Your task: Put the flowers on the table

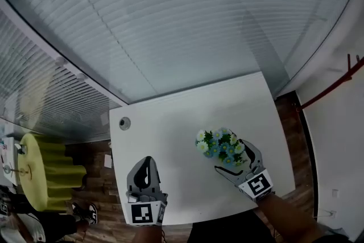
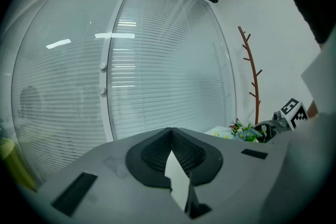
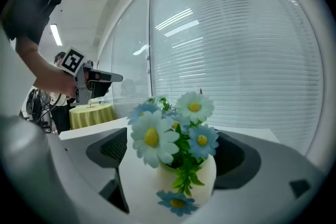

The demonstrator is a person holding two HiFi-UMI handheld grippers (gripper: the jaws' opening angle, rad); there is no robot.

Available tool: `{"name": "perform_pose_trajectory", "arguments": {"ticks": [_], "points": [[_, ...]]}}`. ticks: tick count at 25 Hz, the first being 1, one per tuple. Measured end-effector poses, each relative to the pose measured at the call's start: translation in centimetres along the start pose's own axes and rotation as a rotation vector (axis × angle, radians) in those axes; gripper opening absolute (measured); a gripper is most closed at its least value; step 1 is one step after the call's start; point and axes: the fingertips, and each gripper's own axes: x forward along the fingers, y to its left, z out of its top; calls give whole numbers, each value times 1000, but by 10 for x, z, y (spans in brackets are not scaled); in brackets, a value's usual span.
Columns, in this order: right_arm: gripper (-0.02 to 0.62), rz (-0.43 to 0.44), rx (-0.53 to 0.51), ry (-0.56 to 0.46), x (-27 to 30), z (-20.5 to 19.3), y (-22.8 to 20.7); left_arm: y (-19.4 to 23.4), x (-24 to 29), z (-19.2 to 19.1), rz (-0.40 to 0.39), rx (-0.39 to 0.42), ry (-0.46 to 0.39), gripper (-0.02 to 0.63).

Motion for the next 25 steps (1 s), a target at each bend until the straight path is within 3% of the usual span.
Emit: {"name": "perform_pose_trajectory", "arguments": {"ticks": [5, 10, 14, 25], "points": [[494, -34, 10, -36, -19, 24, -6, -7, -19, 9, -10, 22, 31, 5], [494, -56, 9, -64, -35, 51, -12, -15, -36, 13, -8, -7, 7, 5], [494, -68, -5, -84, -50, 72, -14, -11, -52, 21, -1, 24, 4, 5], [489, -74, -24, -162, -86, 138, -22, 1, -73, 71, 13, 64, -104, 5]]}}
